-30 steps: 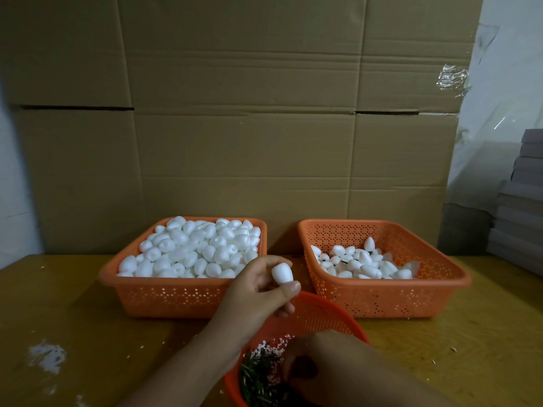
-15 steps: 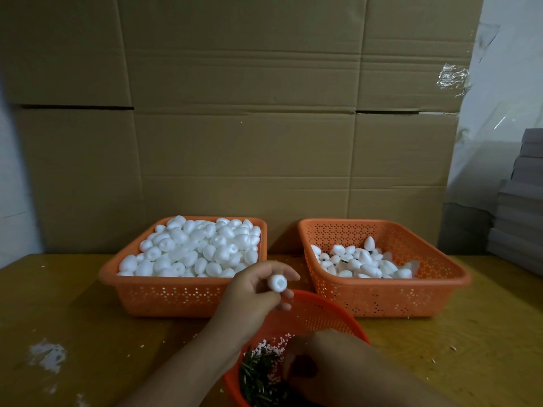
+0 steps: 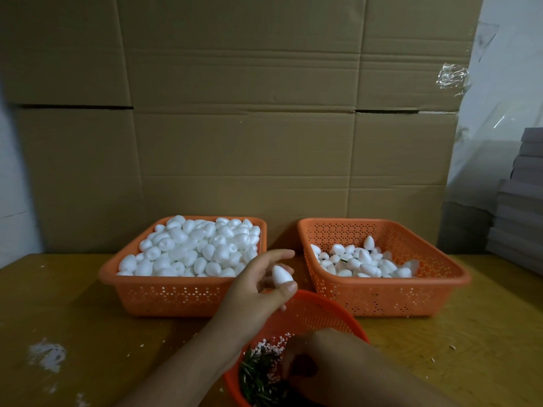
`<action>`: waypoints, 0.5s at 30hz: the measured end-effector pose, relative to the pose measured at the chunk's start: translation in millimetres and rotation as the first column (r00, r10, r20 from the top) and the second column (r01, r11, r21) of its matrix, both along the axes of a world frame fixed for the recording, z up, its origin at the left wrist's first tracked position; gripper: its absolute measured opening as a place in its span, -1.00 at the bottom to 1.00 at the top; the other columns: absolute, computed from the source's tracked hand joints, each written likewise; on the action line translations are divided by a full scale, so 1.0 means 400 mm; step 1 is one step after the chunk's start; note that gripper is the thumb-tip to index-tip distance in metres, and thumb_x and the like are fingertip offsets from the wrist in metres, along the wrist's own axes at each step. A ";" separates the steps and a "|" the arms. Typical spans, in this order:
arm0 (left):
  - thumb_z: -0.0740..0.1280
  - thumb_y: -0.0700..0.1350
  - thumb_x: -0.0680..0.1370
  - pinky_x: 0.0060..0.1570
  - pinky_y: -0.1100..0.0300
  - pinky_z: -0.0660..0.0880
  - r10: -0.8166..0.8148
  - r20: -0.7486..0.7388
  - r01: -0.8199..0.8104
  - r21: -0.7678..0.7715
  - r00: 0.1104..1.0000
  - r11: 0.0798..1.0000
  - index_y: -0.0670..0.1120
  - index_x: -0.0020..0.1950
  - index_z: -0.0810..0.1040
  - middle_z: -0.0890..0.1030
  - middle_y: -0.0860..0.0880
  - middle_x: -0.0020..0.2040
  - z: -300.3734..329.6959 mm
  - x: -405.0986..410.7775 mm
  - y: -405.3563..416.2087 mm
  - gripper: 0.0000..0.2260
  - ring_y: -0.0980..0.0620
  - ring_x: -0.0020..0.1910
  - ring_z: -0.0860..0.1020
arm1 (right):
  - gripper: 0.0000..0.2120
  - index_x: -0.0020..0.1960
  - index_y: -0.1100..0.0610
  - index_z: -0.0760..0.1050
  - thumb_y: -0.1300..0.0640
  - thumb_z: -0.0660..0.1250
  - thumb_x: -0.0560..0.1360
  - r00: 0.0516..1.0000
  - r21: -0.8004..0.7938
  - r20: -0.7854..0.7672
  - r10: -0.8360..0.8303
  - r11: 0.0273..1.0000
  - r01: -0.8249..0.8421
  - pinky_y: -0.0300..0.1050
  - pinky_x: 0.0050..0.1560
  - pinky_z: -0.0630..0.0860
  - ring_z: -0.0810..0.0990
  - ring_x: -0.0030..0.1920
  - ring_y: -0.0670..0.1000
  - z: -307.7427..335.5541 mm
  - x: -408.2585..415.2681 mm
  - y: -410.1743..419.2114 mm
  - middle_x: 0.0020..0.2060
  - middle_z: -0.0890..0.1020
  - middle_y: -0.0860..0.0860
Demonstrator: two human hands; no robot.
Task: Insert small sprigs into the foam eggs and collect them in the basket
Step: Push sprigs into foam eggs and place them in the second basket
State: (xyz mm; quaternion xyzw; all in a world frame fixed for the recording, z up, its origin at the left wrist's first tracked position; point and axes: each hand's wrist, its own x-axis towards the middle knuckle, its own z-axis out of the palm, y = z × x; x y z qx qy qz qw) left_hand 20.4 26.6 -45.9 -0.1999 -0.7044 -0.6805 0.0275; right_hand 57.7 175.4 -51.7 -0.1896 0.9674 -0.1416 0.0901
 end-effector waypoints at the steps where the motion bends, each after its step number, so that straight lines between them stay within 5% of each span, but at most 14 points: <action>1: 0.43 -0.25 0.50 -0.15 0.29 0.52 -0.005 0.017 0.004 0.021 1.000 1.000 0.16 0.20 0.55 0.64 0.02 0.03 -0.001 -0.001 0.001 -0.61 0.16 -0.11 0.58 | -0.72 -0.01 -0.44 0.40 -0.05 0.35 0.47 1.000 0.010 0.006 -0.010 1.000 0.010 -0.44 -0.21 0.31 0.50 -0.16 -0.27 -0.004 -0.001 0.002 0.06 0.63 -0.24; 6: 0.50 -0.22 0.44 0.05 0.19 0.55 0.055 0.029 -0.055 -0.007 0.998 0.998 0.08 0.10 0.57 0.68 0.07 -0.01 -0.007 -0.005 0.002 -0.68 0.12 0.06 0.61 | -0.75 -0.02 -0.44 0.39 -0.07 0.34 0.47 1.000 -0.004 0.010 -0.028 1.000 0.028 -0.40 -0.10 0.35 0.55 -0.12 -0.25 -0.010 -0.006 0.002 0.03 0.63 -0.25; 11: 0.50 -0.20 0.45 -0.08 0.33 0.54 0.063 -0.067 -0.065 -0.018 0.996 0.998 0.12 0.00 0.67 0.68 0.14 -0.03 -0.003 -0.003 0.000 -0.77 0.20 0.00 0.62 | -0.76 0.16 -0.23 0.52 -0.02 0.32 0.51 0.998 -0.005 0.054 -0.018 1.000 0.018 -0.11 0.22 0.50 0.60 0.13 -0.05 0.005 -0.005 -0.004 0.13 0.63 -0.15; 15: 0.45 -0.21 0.50 -0.12 0.25 0.56 0.035 -0.087 -0.035 0.009 0.996 0.999 0.18 0.09 0.68 0.67 0.14 0.02 -0.003 -0.002 -0.002 -0.70 0.15 -0.05 0.64 | -0.79 0.15 -0.17 0.56 0.00 0.31 0.53 1.000 -0.020 0.024 0.000 1.000 0.000 -0.18 0.21 0.48 0.60 0.11 -0.08 0.006 0.012 0.002 0.12 0.64 -0.13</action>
